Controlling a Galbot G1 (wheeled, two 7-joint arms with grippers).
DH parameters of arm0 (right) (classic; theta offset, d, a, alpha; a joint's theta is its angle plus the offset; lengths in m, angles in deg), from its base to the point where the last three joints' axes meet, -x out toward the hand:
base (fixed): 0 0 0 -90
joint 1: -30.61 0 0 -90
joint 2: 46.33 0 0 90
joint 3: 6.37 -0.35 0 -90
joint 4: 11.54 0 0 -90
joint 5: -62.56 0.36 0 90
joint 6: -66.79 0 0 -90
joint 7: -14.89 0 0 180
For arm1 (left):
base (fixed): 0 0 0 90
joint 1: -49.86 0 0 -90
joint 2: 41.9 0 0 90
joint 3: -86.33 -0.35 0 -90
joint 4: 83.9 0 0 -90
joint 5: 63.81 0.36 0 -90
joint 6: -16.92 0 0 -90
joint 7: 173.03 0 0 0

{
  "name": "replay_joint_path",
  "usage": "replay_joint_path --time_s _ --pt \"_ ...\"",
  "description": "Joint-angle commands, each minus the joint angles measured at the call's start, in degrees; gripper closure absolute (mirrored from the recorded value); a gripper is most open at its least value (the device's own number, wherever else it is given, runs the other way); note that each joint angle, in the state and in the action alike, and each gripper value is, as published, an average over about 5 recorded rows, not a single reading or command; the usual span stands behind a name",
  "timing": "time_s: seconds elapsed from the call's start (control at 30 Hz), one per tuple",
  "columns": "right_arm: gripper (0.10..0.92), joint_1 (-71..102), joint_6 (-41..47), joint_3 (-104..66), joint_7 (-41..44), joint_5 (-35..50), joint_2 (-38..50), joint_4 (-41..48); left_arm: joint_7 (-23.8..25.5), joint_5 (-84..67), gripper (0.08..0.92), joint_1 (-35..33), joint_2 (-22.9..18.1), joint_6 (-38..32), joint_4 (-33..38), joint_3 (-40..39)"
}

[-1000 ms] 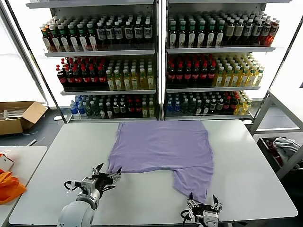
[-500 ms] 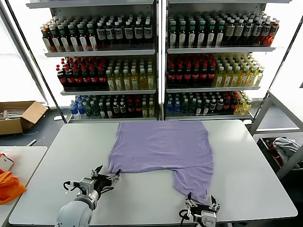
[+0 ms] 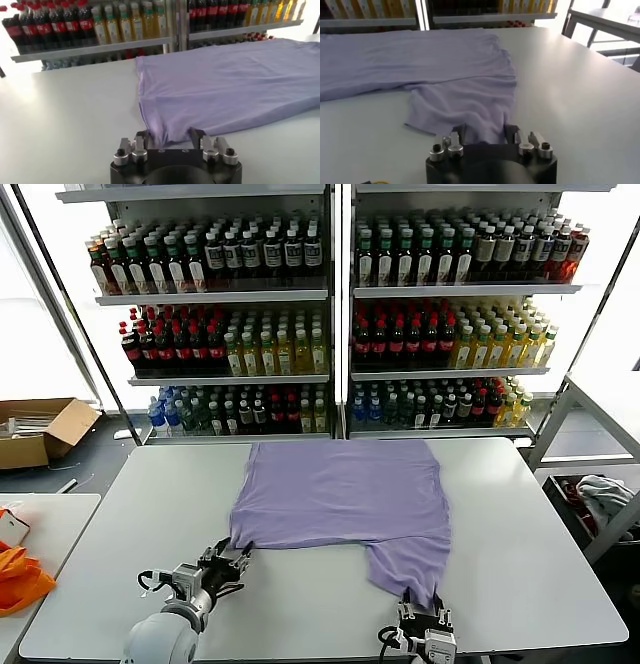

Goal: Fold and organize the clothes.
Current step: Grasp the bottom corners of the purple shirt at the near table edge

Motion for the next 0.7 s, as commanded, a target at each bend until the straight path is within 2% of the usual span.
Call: replay_joint_path --time_s 0.03,0.33,0.47,0.7 --pt "0.665 0.26 -0.67 -0.41 -0.06 0.75 -0.13 0.67 0.08 0.71 0.562 -0.57 -0.3 0.52 0.37 -0.78" --pt "0.902 0.64 -1.37 -3.04 1.71 2.4 1.35 -3.09 -0.05 1.21 0.822 -0.69 -1.18 -0.61 0.52 -1.05" --pt "0.917 0.37 -2.78 -4.41 2.9 2.72 1.82 -6.12 -0.07 1.24 0.904 -0.81 -1.72 -1.11 1.49 -1.07" --pt "0.917 -1.66 -8.17 -7.45 8.13 -1.21 3.19 -11.3 -0.44 -1.01 0.916 -0.43 -3.86 -3.91 3.79 0.71"
